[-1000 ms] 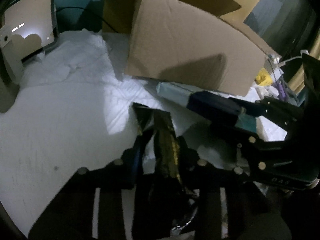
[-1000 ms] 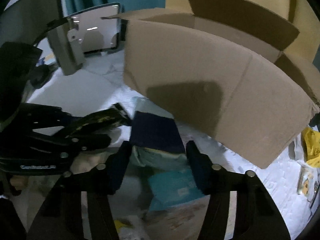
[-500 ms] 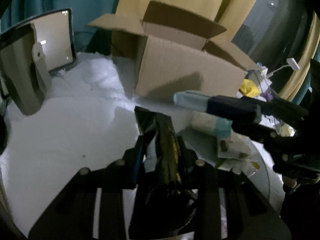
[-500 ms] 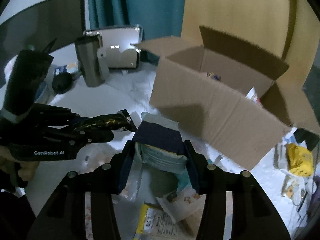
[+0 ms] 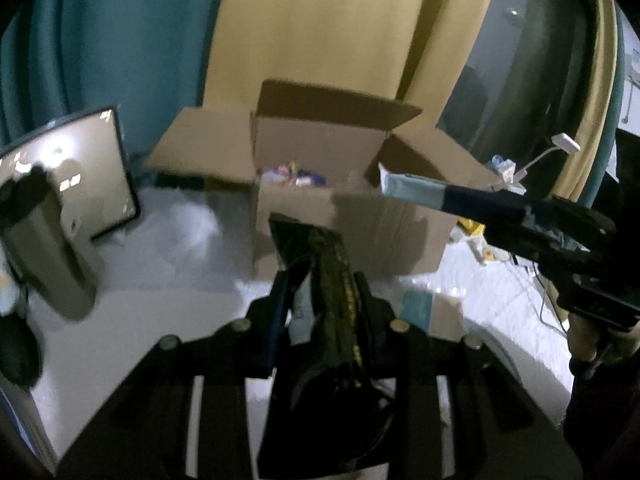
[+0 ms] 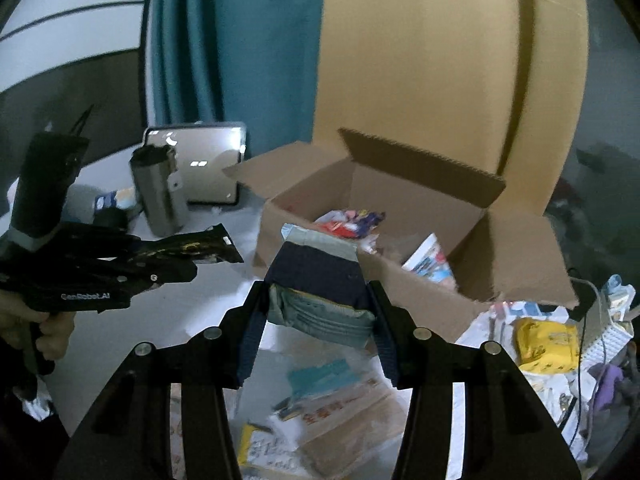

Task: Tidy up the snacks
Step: 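Lower both held packets into the cardboard box and open both tools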

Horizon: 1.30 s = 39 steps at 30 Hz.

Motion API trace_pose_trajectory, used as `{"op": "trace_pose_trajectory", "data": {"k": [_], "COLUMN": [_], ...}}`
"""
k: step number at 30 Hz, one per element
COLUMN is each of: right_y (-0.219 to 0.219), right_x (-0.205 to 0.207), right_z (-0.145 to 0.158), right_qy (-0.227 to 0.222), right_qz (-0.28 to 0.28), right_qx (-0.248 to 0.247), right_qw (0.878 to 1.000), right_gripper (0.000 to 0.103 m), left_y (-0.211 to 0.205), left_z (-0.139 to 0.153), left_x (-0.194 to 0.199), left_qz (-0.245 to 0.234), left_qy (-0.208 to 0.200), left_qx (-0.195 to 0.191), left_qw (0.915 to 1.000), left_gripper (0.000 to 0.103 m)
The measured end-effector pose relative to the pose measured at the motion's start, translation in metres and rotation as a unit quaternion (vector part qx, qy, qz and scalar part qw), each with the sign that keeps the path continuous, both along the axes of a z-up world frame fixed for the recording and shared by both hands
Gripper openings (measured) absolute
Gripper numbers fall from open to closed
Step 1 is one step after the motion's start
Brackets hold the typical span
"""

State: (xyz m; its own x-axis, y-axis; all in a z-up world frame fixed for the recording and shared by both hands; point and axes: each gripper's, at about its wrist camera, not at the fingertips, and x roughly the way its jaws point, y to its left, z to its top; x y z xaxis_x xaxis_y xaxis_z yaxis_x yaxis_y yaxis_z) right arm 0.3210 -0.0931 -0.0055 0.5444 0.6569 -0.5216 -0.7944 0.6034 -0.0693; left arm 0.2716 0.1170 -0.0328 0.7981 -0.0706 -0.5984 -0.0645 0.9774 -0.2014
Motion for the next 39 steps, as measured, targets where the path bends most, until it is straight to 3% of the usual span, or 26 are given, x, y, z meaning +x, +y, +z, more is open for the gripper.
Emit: {"op": "trace_pose_trajectory", "data": {"k": [6,15,29,31,33,39], "right_y": [-0.006,-0.008,0.009,0.011,0.010,0.009], "right_x": [0.026,0.088,0.196,0.205,0.208,0.194], "right_z": [0.013,0.015,-0.014,-0.019,-0.022,-0.020], "right_qy": [-0.010,-0.019,-0.003,0.005,0.013,0.016], "right_qz": [-0.024,-0.083,-0.173,-0.180,-0.180,-0.166], "right_qx": [0.024,0.037,0.026,0.022,0.025,0.022], "right_qw": [0.999,0.996,0.985,0.983,0.983,0.986], "right_gripper": [0.052,0.052,0.054,0.063,0.071,0.072], "left_y": [0.002,0.009,0.012,0.014,0.016,0.013], "left_z": [0.020,0.027,0.000,-0.003,-0.004,0.008], "left_x": [0.032,0.088,0.193,0.202,0.202,0.180], "left_qz": [-0.011,-0.017,-0.032,-0.028,-0.021,-0.021], "left_qy": [-0.025,-0.036,-0.004,0.001,-0.003,-0.014], "left_qx": [0.014,0.012,-0.008,-0.016,-0.023,-0.015], "left_qw": [0.9995,0.9991,0.9994,0.9995,0.9995,0.9996], "left_gripper": [0.032,0.032,0.034,0.050,0.089,0.093]}}
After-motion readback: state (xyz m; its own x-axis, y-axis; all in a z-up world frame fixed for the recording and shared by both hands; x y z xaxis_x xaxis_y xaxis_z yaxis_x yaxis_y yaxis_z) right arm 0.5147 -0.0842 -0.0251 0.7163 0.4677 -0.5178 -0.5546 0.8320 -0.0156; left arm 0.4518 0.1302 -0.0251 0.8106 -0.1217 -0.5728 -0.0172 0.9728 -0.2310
